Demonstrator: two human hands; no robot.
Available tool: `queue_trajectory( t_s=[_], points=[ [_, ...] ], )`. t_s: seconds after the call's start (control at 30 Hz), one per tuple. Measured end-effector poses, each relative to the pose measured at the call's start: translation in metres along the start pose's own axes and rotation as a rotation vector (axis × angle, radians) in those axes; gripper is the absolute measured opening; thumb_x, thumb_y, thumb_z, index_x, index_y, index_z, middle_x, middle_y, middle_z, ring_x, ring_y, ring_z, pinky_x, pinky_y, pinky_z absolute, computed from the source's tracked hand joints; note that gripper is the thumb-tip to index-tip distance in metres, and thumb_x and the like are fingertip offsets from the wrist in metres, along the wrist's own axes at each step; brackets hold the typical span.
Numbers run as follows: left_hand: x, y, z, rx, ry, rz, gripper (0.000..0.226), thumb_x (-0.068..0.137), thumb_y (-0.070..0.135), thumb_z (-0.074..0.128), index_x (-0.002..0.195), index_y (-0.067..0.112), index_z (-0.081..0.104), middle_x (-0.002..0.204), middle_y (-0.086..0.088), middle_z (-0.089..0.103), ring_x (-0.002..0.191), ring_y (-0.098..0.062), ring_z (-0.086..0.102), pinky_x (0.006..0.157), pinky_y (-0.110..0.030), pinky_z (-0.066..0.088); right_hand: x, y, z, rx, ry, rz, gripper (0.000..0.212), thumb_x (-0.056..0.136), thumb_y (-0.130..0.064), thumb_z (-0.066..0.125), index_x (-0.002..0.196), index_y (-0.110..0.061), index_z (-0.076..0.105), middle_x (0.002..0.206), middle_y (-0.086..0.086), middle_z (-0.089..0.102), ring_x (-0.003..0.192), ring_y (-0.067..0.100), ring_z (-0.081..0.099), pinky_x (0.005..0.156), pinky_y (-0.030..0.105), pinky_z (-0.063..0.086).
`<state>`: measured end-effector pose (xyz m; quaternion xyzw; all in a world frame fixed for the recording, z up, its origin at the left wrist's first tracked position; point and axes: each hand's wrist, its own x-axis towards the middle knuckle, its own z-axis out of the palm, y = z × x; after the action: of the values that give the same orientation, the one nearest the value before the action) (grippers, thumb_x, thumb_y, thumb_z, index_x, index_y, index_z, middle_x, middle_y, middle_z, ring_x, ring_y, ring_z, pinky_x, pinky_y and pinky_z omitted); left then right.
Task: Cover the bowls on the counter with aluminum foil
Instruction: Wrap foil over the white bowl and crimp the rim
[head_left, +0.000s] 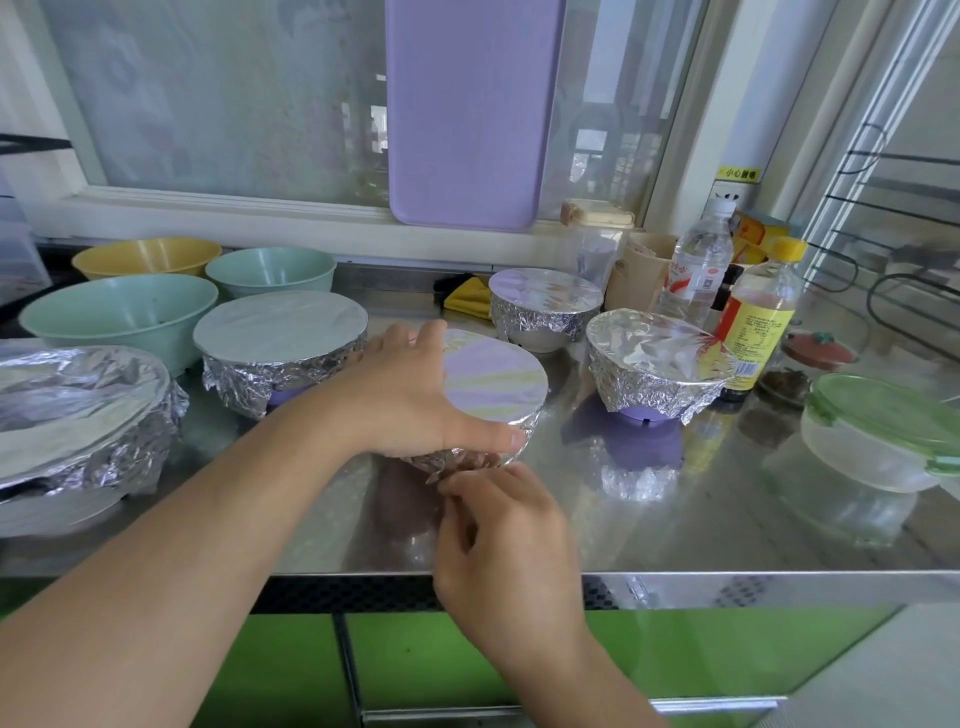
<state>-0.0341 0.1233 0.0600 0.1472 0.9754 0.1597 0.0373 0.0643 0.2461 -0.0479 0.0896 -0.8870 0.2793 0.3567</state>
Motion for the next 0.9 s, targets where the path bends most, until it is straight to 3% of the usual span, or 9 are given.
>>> queue_trajectory(
  t_s=[0.1, 0.2, 0.3, 0.37, 0.53, 0.73, 0.83, 0.9],
  points=[
    [0.001, -0.001, 0.0, 0.007, 0.011, 0.017, 0.151, 0.036, 0.101, 0.063, 0.16, 0.032, 0.012, 0.16, 0.003, 0.025, 0.15, -0.021, 0.026, 0.116, -0.043, 0.035, 0.01, 0.013, -0.026, 0.167, 0.062, 0.282, 0.014, 0.076, -0.017, 0.054, 0.078, -0.023, 0.066, 0.072, -0.008, 0.069, 0.07, 0.011, 0.064, 0.067, 0.038, 0.053],
    [0.001, -0.001, -0.004, -0.002, -0.01, 0.039, 0.158, 0.032, 0.101, 0.061, 0.162, 0.031, 0.007, 0.163, 0.004, 0.022, 0.152, -0.019, 0.024, 0.118, -0.042, 0.034, 0.037, 0.036, -0.039, 0.4, 0.06, 0.541, 0.029, 0.077, -0.011, 0.051, 0.098, -0.026, 0.066, 0.091, -0.01, 0.075, 0.088, 0.003, 0.072, 0.086, 0.032, 0.059],
    [0.002, -0.004, -0.005, -0.015, -0.022, 0.085, 0.158, 0.03, 0.1, 0.064, 0.162, 0.031, 0.009, 0.162, 0.006, 0.024, 0.15, -0.017, 0.028, 0.118, -0.041, 0.035, 0.053, 0.044, -0.042, 0.555, -0.154, 0.538, 0.049, 0.087, 0.011, 0.051, 0.114, -0.024, 0.073, 0.107, -0.011, 0.079, 0.107, 0.006, 0.074, 0.099, 0.034, 0.059],
    [0.004, -0.007, -0.006, -0.028, -0.026, 0.122, 0.157, 0.03, 0.099, 0.067, 0.161, 0.032, 0.011, 0.161, 0.007, 0.026, 0.148, -0.014, 0.029, 0.119, -0.041, 0.036, 0.054, 0.045, -0.042, 0.53, -0.236, 0.497, 0.047, 0.089, 0.01, 0.053, 0.112, -0.023, 0.079, 0.105, -0.014, 0.08, 0.106, 0.006, 0.074, 0.1, 0.039, 0.059],
    [0.003, -0.009, -0.007, -0.096, -0.069, 0.176, 0.154, 0.038, 0.09, 0.079, 0.163, 0.03, 0.012, 0.164, 0.011, 0.021, 0.129, 0.007, 0.031, 0.11, -0.025, 0.032, 0.055, 0.052, -0.038, 0.491, -0.166, 0.574, 0.028, 0.087, 0.001, 0.068, 0.099, -0.021, 0.08, 0.091, -0.01, 0.081, 0.091, 0.008, 0.077, 0.092, 0.044, 0.062],
    [0.002, -0.007, -0.008, -0.182, -0.097, 0.195, 0.158, 0.035, 0.088, 0.082, 0.164, 0.028, 0.014, 0.164, 0.013, 0.02, 0.12, 0.014, 0.039, 0.098, -0.013, 0.031, 0.055, 0.059, -0.035, 0.502, -0.194, 0.67, 0.026, 0.082, -0.003, 0.077, 0.098, -0.022, 0.07, 0.085, -0.003, 0.079, 0.074, 0.014, 0.076, 0.078, 0.047, 0.065],
    [0.001, -0.007, -0.008, -0.196, -0.1, 0.191, 0.158, 0.034, 0.09, 0.082, 0.164, 0.03, 0.013, 0.164, 0.014, 0.02, 0.116, 0.018, 0.044, 0.104, -0.019, 0.037, 0.057, 0.055, -0.04, 0.62, -0.285, 0.727, 0.026, 0.087, 0.005, 0.07, 0.105, -0.012, 0.064, 0.08, 0.009, 0.077, 0.05, 0.021, 0.062, 0.054, 0.038, 0.054],
    [0.002, -0.009, -0.007, -0.19, -0.091, 0.188, 0.157, 0.032, 0.089, 0.078, 0.163, 0.031, 0.014, 0.163, 0.014, 0.021, 0.122, 0.012, 0.046, 0.11, -0.024, 0.04, 0.059, 0.052, -0.044, 0.718, -0.314, 0.764, 0.027, 0.089, 0.011, 0.067, 0.11, -0.004, 0.06, 0.073, 0.012, 0.073, 0.051, 0.026, 0.059, 0.047, 0.033, 0.049]
  ],
)
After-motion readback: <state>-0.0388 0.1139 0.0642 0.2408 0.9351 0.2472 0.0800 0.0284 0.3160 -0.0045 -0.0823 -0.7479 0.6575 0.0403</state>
